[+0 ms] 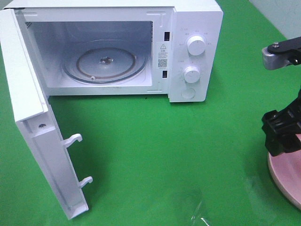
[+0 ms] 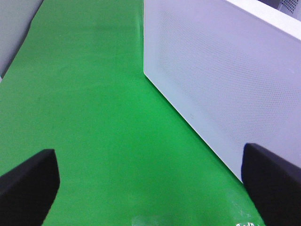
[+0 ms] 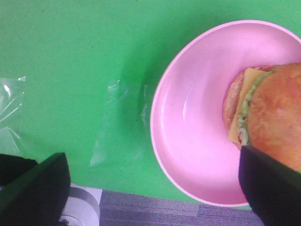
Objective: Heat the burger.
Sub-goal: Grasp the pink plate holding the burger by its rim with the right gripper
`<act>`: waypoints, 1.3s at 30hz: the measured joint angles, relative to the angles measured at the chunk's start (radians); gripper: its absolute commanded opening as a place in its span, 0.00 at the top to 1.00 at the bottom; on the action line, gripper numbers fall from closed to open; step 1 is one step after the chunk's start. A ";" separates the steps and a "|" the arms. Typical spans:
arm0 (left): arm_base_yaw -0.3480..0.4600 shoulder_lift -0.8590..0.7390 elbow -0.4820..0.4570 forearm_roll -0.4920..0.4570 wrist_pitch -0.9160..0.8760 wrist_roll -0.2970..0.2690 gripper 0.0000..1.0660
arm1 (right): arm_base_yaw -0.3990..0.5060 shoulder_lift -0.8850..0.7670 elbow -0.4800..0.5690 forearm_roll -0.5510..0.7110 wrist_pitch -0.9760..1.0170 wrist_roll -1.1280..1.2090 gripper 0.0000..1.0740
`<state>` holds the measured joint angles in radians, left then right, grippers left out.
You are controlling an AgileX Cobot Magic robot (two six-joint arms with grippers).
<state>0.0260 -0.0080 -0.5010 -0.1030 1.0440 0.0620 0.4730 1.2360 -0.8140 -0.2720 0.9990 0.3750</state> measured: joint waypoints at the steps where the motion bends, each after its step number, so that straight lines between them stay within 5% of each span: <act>1: 0.000 0.000 0.000 0.000 0.000 0.000 0.09 | -0.030 0.000 0.000 -0.002 -0.015 -0.002 0.18; 15: 0.000 0.000 0.000 0.000 0.000 0.000 0.09 | -0.198 0.000 0.015 -0.006 -0.081 -0.087 0.24; 27: 0.000 0.000 0.000 0.000 0.000 0.000 0.09 | -0.210 -0.001 0.189 0.032 -0.255 -0.102 0.27; 39: 0.000 0.000 0.000 0.000 0.000 0.000 0.09 | -0.210 0.025 0.240 0.047 -0.365 -0.102 0.28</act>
<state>0.0260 -0.0080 -0.5010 -0.1030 1.0440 0.0620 0.2630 1.2610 -0.5740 -0.2250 0.6340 0.2730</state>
